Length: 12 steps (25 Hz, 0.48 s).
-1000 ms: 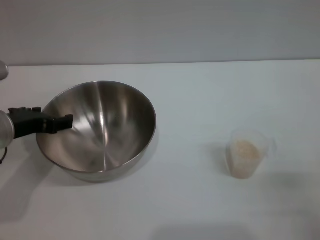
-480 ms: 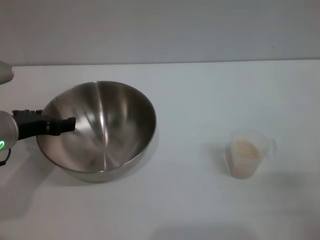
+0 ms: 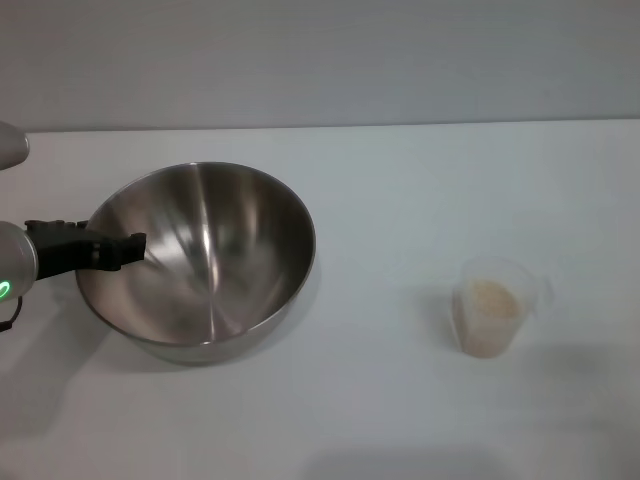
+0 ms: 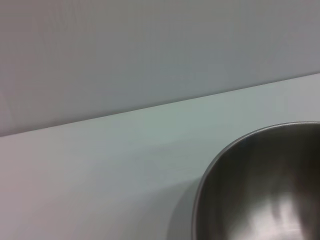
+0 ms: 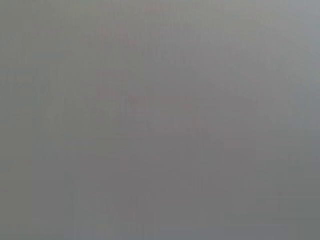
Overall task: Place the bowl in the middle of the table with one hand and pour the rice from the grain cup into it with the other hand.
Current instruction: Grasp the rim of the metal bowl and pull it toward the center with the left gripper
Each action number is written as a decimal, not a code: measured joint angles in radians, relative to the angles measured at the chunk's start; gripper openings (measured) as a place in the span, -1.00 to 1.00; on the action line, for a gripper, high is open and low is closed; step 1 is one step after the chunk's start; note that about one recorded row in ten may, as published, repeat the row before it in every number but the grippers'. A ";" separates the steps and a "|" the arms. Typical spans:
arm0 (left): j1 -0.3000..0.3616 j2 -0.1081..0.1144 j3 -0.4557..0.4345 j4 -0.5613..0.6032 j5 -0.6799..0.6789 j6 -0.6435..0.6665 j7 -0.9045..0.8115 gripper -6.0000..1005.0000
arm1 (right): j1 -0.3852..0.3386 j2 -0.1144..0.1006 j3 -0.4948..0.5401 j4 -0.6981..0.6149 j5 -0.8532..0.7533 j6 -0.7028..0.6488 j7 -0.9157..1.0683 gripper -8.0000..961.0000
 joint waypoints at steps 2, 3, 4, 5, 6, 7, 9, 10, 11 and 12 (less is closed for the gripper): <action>-0.004 0.000 -0.003 0.004 -0.001 0.001 0.000 0.46 | 0.001 0.000 0.000 0.001 0.000 0.000 0.000 0.75; -0.006 0.000 -0.004 0.006 -0.001 0.001 0.000 0.43 | 0.001 -0.001 0.000 0.001 0.000 0.000 0.000 0.75; -0.008 -0.001 -0.005 0.007 -0.001 0.000 0.001 0.40 | 0.001 -0.001 0.000 0.001 0.000 0.000 0.000 0.75; -0.011 -0.001 -0.005 0.008 -0.002 0.000 0.001 0.32 | 0.001 -0.001 0.000 0.002 0.000 0.000 0.000 0.75; -0.015 0.000 -0.005 0.012 -0.002 -0.001 0.001 0.25 | 0.003 -0.001 0.000 0.002 0.001 0.000 0.000 0.75; -0.021 0.000 -0.006 0.018 -0.002 -0.003 0.001 0.17 | 0.004 -0.001 0.000 0.002 0.002 0.000 0.000 0.75; -0.030 0.000 -0.008 0.029 -0.002 -0.005 0.001 0.02 | 0.008 -0.002 0.000 0.001 0.002 0.000 0.000 0.75; -0.033 0.000 -0.010 0.033 -0.002 -0.006 0.001 -0.05 | 0.009 -0.002 0.000 0.000 0.002 0.000 0.000 0.75; -0.035 0.000 -0.011 0.035 -0.002 -0.006 0.001 -0.15 | 0.010 -0.002 0.000 0.000 0.002 0.000 0.000 0.75; -0.037 0.000 -0.011 0.036 -0.002 -0.006 0.001 -0.24 | 0.010 -0.002 0.000 0.001 0.002 0.000 0.000 0.75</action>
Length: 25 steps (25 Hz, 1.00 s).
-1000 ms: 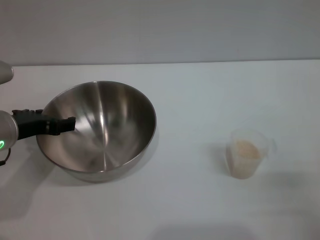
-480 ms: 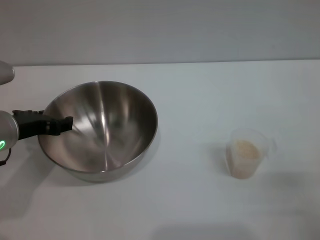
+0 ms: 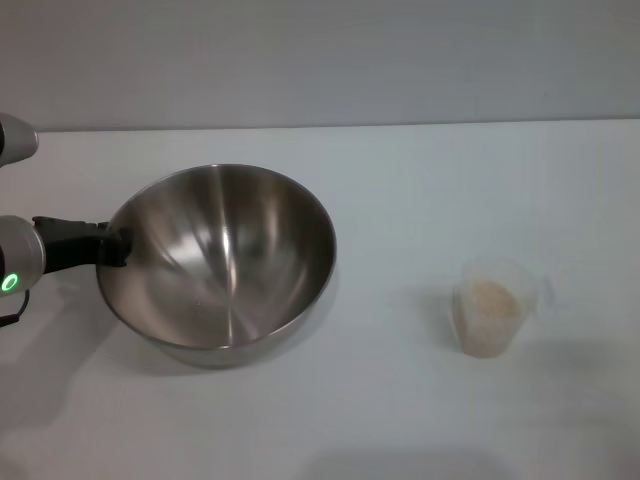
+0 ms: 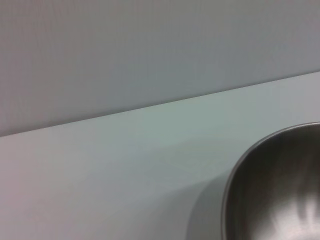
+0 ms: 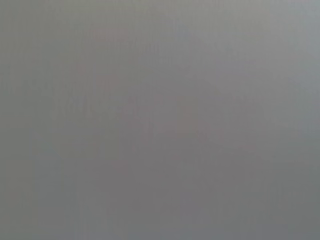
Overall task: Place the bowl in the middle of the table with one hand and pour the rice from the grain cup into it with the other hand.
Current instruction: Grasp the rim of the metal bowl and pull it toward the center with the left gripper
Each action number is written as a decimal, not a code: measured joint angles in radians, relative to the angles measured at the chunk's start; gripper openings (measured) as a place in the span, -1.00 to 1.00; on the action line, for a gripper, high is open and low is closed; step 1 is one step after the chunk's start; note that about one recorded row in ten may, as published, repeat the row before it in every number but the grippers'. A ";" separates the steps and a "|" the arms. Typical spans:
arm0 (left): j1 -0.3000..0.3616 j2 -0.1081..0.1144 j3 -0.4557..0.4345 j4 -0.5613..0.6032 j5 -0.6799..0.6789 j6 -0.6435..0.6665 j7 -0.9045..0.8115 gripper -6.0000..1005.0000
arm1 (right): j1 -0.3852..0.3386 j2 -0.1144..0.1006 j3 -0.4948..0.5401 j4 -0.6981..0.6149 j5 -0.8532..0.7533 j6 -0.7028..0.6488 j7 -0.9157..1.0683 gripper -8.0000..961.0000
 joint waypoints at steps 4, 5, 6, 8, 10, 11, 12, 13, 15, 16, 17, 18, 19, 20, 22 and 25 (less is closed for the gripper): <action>-0.008 0.000 -0.003 0.001 0.000 -0.007 0.000 -0.59 | 0.002 -0.001 0.000 0.001 0.000 0.000 0.000 0.75; -0.011 0.000 -0.007 0.001 -0.001 -0.011 0.000 -0.65 | 0.002 -0.001 0.000 0.001 0.001 0.000 0.000 0.75; -0.013 0.000 -0.012 0.001 -0.002 -0.018 0.000 -0.72 | 0.003 -0.001 0.000 0.001 0.001 0.001 0.000 0.75; -0.022 -0.001 -0.025 0.001 -0.008 -0.035 0.000 -0.85 | 0.003 -0.001 0.000 0.000 0.001 0.002 0.000 0.75; -0.032 0.000 -0.033 0.003 -0.018 -0.053 0.000 -0.85 | 0.004 -0.001 0.001 0.000 0.001 0.006 0.000 0.75; -0.036 0.000 -0.035 0.004 -0.021 -0.058 0.000 -0.85 | 0.005 -0.002 0.001 0.000 0.001 0.008 0.000 0.75; -0.039 0.000 -0.039 0.006 -0.024 -0.063 0.000 -0.86 | 0.005 -0.002 0.002 0.000 0.001 0.009 0.000 0.75; -0.041 0.000 -0.043 0.007 -0.029 -0.067 0.000 -0.86 | 0.006 -0.002 0.002 0.000 0.001 0.010 0.000 0.75; -0.046 0.000 -0.055 0.008 -0.047 -0.077 0.001 -0.86 | 0.007 -0.001 0.002 -0.001 0.001 0.010 0.000 0.75; -0.051 0.001 -0.069 0.009 -0.062 -0.088 0.003 -0.86 | 0.007 -0.001 0.002 -0.002 0.001 0.010 0.000 0.75; -0.056 0.001 -0.083 0.010 -0.073 -0.099 0.006 -0.86 | 0.008 -0.001 0.002 -0.002 0.001 0.010 0.000 0.75; -0.061 0.001 -0.098 0.013 -0.083 -0.112 0.009 -0.86 | 0.009 -0.002 0.003 -0.002 0.001 0.011 0.000 0.75; -0.070 0.001 -0.117 0.017 -0.096 -0.130 0.016 -0.86 | 0.009 -0.001 0.003 -0.002 0.001 0.011 0.000 0.75; -0.076 0.001 -0.132 0.022 -0.103 -0.142 0.021 -0.86 | 0.010 -0.002 0.003 -0.002 0.001 0.013 0.000 0.75; -0.096 0.001 -0.174 0.042 -0.131 -0.177 0.042 -0.88 | 0.011 -0.002 0.002 -0.002 0.001 0.015 0.000 0.75; -0.130 0.002 -0.253 0.089 -0.206 -0.233 0.108 -0.89 | 0.014 -0.003 0.004 -0.002 0.001 0.021 0.000 0.75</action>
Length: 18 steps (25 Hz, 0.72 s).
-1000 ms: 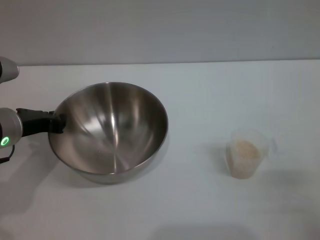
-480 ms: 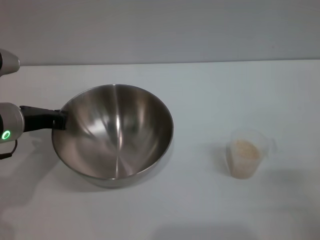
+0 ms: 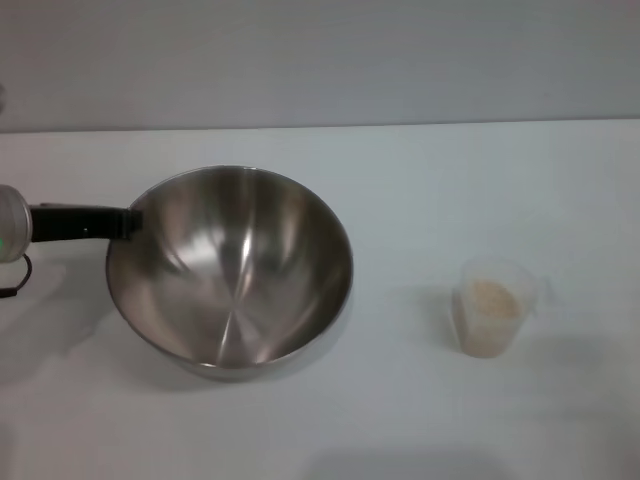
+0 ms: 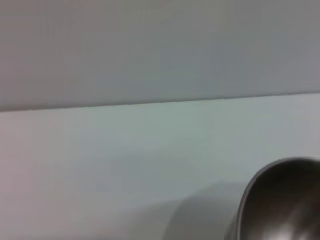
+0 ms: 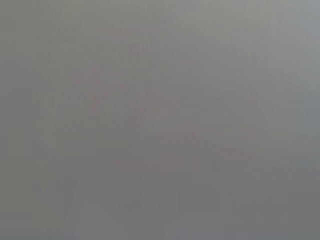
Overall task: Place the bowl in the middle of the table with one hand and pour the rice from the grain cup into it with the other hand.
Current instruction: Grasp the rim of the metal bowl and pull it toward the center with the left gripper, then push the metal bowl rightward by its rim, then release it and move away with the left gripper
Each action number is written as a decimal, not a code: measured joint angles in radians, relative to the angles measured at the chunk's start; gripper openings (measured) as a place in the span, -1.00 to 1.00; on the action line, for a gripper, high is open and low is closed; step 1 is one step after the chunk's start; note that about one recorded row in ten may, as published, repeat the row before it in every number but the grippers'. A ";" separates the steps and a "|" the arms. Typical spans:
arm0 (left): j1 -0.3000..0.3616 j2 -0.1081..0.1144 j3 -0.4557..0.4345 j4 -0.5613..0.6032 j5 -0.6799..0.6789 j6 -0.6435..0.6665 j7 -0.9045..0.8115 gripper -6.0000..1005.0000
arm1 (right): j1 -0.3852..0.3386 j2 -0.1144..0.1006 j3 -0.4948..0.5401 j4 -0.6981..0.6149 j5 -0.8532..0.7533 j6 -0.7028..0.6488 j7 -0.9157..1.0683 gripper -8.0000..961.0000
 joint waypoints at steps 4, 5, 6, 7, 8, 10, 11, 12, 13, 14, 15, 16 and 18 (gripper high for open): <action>-0.030 0.000 -0.093 0.070 -0.124 -0.046 0.103 -0.90 | 0.003 0.000 0.001 0.000 0.000 0.004 0.000 0.75; -0.030 0.000 -0.093 0.070 -0.124 -0.046 0.103 -0.90 | 0.003 0.000 0.001 0.000 0.000 0.004 0.000 0.75; -0.030 0.000 -0.093 0.070 -0.124 -0.046 0.103 -0.90 | 0.004 0.000 0.002 0.000 0.000 0.004 0.000 0.75; -0.030 0.000 -0.093 0.070 -0.124 -0.046 0.103 -0.90 | 0.004 0.000 0.002 0.000 0.000 0.004 0.000 0.75; -0.033 0.000 -0.103 0.084 -0.154 -0.050 0.125 -0.90 | 0.005 0.000 0.002 0.000 0.000 0.004 0.000 0.75; -0.042 0.000 -0.120 0.111 -0.198 -0.053 0.157 -0.90 | 0.008 0.000 0.002 0.000 0.000 0.006 0.000 0.75; -0.042 0.000 -0.120 0.111 -0.198 -0.053 0.157 -0.90 | 0.008 0.000 0.002 0.000 0.000 0.006 0.000 0.75; -0.048 0.000 -0.125 0.118 -0.202 -0.053 0.159 -0.90 | 0.009 0.000 0.003 0.000 0.000 0.007 0.000 0.75; -0.048 0.000 -0.125 0.118 -0.202 -0.053 0.159 -0.90 | 0.010 0.000 0.003 0.000 0.000 0.007 0.000 0.75; -0.048 0.000 -0.125 0.118 -0.202 -0.053 0.159 -0.90 | 0.010 0.000 0.004 0.000 0.000 0.007 0.000 0.75; -0.052 -0.001 -0.121 0.122 -0.211 -0.052 0.166 -0.90 | 0.011 0.000 0.004 0.000 0.000 0.007 0.000 0.75; -0.053 -0.003 -0.117 0.122 -0.211 -0.051 0.168 -0.90 | 0.011 0.000 0.004 0.000 0.000 0.009 0.000 0.75; -0.057 -0.006 -0.106 0.128 -0.213 -0.045 0.172 -0.90 | 0.011 0.000 0.004 0.000 0.000 0.013 0.000 0.75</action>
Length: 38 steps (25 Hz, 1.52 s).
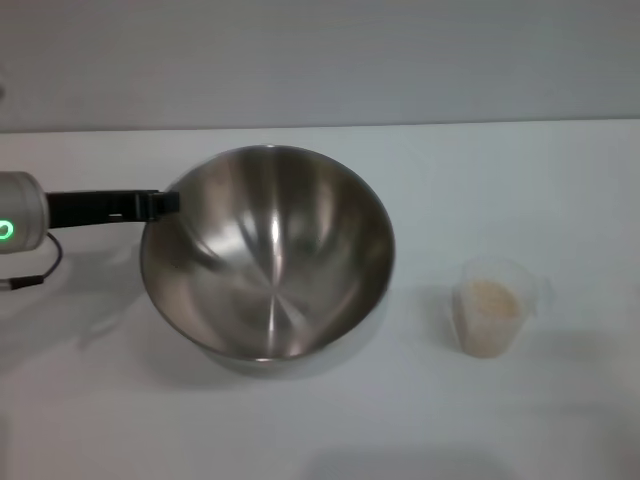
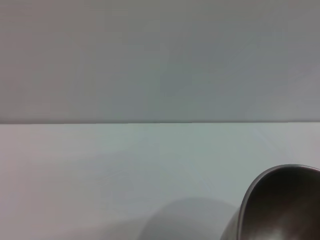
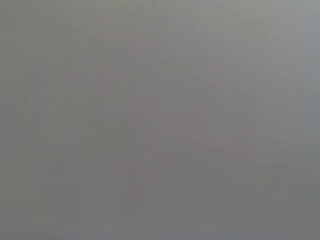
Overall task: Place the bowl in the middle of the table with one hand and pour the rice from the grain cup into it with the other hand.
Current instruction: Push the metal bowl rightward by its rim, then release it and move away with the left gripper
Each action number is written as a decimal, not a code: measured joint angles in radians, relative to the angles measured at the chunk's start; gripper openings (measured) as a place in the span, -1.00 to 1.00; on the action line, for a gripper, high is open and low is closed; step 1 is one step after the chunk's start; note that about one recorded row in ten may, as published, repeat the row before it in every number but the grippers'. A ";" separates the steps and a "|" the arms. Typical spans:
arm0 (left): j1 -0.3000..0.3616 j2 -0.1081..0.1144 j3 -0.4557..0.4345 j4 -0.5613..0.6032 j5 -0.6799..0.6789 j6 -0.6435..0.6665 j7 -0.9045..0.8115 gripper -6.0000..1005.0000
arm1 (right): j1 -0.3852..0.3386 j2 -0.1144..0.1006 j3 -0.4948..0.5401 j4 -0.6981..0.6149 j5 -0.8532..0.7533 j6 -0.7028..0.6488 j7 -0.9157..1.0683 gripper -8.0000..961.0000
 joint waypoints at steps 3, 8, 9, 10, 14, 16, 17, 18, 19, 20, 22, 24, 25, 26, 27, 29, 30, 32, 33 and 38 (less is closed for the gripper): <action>-0.005 -0.002 0.054 0.005 -0.003 0.025 -0.006 -0.90 | 0.000 0.000 0.000 0.000 0.000 0.002 0.000 0.75; -0.010 -0.003 0.117 0.008 -0.007 0.059 -0.020 -0.90 | 0.000 0.000 -0.001 0.000 0.000 0.002 0.000 0.75; -0.011 -0.003 0.131 0.011 -0.008 0.068 -0.020 -0.90 | -0.001 0.000 -0.001 0.000 0.000 0.002 0.000 0.75; -0.012 -0.002 0.135 0.012 -0.008 0.073 -0.020 -0.90 | -0.001 0.000 0.000 0.000 0.000 0.002 0.000 0.75; -0.012 -0.002 0.143 0.016 -0.009 0.087 -0.020 -0.90 | -0.004 0.000 0.002 0.000 0.000 0.002 0.000 0.75; -0.012 -0.002 0.140 0.018 -0.009 0.089 -0.020 -0.90 | -0.005 0.000 0.002 0.000 0.000 0.002 0.000 0.75; -0.012 -0.002 0.140 0.018 -0.009 0.089 -0.020 -0.90 | -0.004 0.000 0.003 0.000 0.000 0.002 0.000 0.75; -0.010 -0.002 0.137 0.018 -0.009 0.090 -0.020 -0.90 | -0.004 0.000 0.003 0.000 0.000 0.002 0.000 0.75; -0.009 -0.002 0.137 0.019 -0.009 0.090 -0.020 -0.90 | -0.003 0.000 0.003 0.000 0.000 0.002 0.000 0.75; -0.009 -0.002 0.137 0.019 -0.009 0.090 -0.020 -0.90 | -0.003 0.000 0.003 0.000 0.000 0.002 0.000 0.75; -0.008 -0.001 0.142 0.020 -0.009 0.098 -0.020 -0.90 | -0.001 0.000 0.003 0.000 0.000 0.002 0.000 0.75; -0.008 -0.001 0.143 0.022 -0.008 0.101 -0.020 -0.90 | 0.000 -0.001 0.003 0.000 0.000 0.002 0.000 0.75; -0.008 -0.001 0.143 0.022 -0.008 0.101 -0.020 -0.90 | 0.000 -0.001 0.003 0.000 0.000 0.002 0.000 0.75; -0.010 0.000 0.143 0.024 -0.005 0.101 -0.020 -0.90 | 0.000 -0.001 0.003 0.000 0.000 0.002 0.000 0.75; -0.010 0.000 0.143 0.025 -0.005 0.101 -0.020 -0.90 | 0.000 -0.001 0.003 0.000 0.000 0.002 0.000 0.75; -0.011 0.001 0.143 0.026 -0.005 0.100 -0.020 -0.90 | 0.000 -0.001 0.003 0.000 0.000 0.002 0.000 0.75; -0.012 0.001 0.142 0.027 -0.008 0.098 -0.020 -0.90 | 0.000 -0.001 0.003 0.000 0.000 0.002 0.000 0.75; -0.012 0.002 0.141 0.027 -0.008 0.098 -0.020 -0.86 | 0.000 -0.002 0.003 0.000 0.000 0.002 0.000 0.75; -0.012 0.002 0.139 0.027 -0.009 0.100 -0.020 -0.84 | 0.000 -0.002 0.003 0.000 0.000 0.002 0.000 0.75; -0.012 0.001 0.138 0.027 -0.010 0.102 -0.019 -0.73 | 0.000 -0.002 0.003 -0.001 0.000 0.002 0.000 0.75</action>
